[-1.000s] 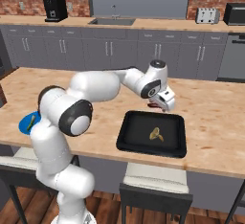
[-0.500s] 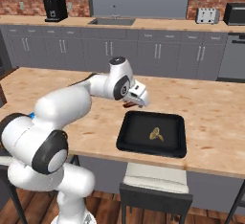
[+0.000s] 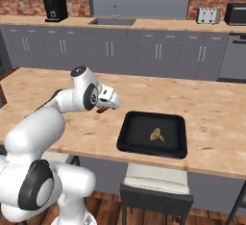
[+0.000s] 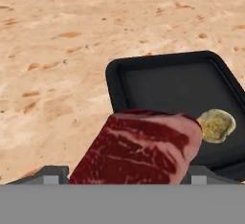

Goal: Create a steak meal by picking up the steak and asparagus from the tray and placing them on the plate. Leave the mushroom on the tray.

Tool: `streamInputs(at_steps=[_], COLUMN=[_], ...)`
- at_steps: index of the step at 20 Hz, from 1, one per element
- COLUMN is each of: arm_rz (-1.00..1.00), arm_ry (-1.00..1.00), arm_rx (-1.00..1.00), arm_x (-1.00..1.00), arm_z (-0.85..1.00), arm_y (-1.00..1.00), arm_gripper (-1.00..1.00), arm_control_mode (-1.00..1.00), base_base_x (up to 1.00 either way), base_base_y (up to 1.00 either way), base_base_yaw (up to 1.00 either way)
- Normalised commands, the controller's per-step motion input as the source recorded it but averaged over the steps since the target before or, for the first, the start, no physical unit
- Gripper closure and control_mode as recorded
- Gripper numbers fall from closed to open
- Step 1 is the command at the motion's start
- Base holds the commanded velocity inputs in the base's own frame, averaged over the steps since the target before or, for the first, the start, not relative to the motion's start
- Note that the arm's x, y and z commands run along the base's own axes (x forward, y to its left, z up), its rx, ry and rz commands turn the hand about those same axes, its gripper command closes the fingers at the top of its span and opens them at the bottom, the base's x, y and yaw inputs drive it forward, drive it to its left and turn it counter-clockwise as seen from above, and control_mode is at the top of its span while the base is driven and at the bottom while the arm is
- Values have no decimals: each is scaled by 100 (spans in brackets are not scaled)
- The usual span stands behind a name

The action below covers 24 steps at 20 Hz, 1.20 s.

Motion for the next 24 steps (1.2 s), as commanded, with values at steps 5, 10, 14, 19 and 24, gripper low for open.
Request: streamInputs(at_steps=[5,10,14,19,24], arm_rz=[19,22,25,28,28], arm_ry=[2,8,14,8,0], arm_rx=[0,1,4,11,9], arm_x=[-1,0,0,0,0], arm_z=[28,19,0,-40,-59], arm_y=[100,100,100,100,100], arm_gripper=[100,100,100,100,100], arm_control_mode=[-100,-100,-100,-100,-100], base_base_x=[0,0,0,0,0], base_base_y=[0,0,0,0,0], base_base_yaw=[0,0,0,0,0])
